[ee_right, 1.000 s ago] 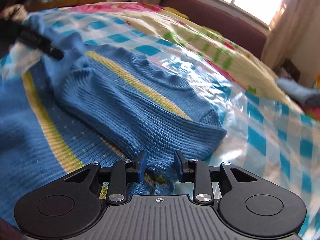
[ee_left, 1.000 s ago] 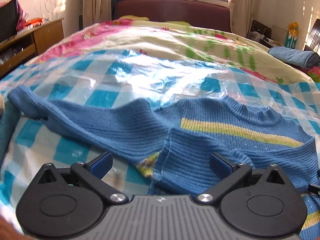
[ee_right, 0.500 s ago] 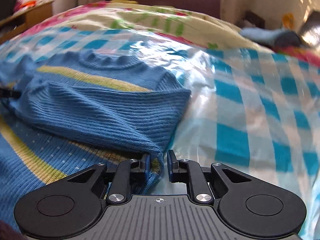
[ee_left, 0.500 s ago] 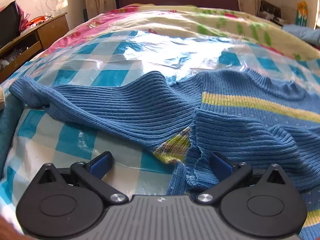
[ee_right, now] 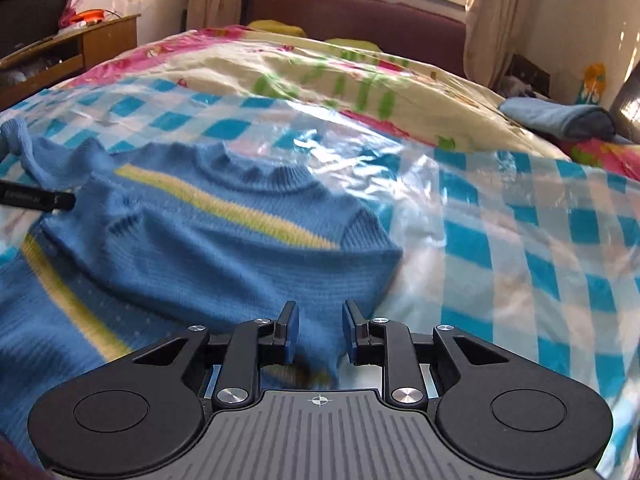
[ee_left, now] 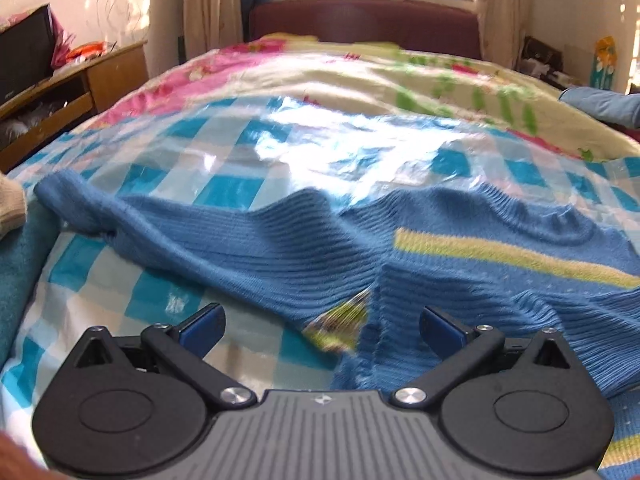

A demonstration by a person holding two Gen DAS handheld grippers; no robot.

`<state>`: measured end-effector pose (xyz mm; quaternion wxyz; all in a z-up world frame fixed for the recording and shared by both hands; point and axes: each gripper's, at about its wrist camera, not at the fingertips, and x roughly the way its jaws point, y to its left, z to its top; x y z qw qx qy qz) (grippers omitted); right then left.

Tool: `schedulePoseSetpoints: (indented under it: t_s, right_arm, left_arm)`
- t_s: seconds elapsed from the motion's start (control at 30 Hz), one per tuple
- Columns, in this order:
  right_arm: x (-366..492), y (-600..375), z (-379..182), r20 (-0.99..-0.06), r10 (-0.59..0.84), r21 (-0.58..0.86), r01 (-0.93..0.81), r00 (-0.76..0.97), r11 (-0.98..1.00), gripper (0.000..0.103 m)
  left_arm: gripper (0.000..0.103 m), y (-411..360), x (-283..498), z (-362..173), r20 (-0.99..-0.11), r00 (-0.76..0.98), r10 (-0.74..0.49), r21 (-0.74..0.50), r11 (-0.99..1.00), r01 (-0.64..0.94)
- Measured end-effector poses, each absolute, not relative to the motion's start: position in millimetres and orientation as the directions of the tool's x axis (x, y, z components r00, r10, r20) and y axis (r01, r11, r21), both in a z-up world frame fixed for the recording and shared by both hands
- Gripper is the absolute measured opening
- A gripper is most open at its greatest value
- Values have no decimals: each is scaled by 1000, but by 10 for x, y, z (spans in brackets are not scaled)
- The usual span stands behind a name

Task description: Fold small clothes

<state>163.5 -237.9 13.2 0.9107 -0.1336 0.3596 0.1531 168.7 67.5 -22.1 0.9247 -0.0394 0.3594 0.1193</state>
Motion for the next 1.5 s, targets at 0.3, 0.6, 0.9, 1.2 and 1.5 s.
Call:
schedulePoseSetpoints:
  t_s: [0.3, 0.6, 0.9, 1.2, 1.5]
  right_arm:
    - [2273, -2262, -260, -746, 139, -87, -302, 652, 949, 19]
    - [1944, -1831, 81, -676, 246, -81, -402, 695, 912, 25]
    - [1969, -815, -202, -785, 384, 8, -612, 486, 791, 26]
    - [2292, -22, 469, -751, 502, 37, -732, 429, 681, 31]
    - [2368, 1425, 699, -774, 582, 92, -865, 250, 494, 31]
  left_arm:
    - [103, 924, 1803, -449, -729, 645, 228, -1, 942, -334]
    - [103, 1015, 1593, -344, -727, 647, 230, -35, 928, -370]
    - [103, 1282, 1350, -360, -736, 656, 168, -163, 896, -413]
    - [103, 1515, 1243, -325, -698, 707, 114, -289, 858, -424]
    - [103, 1964, 1170, -261, -643, 747, 168, -353, 801, -484]
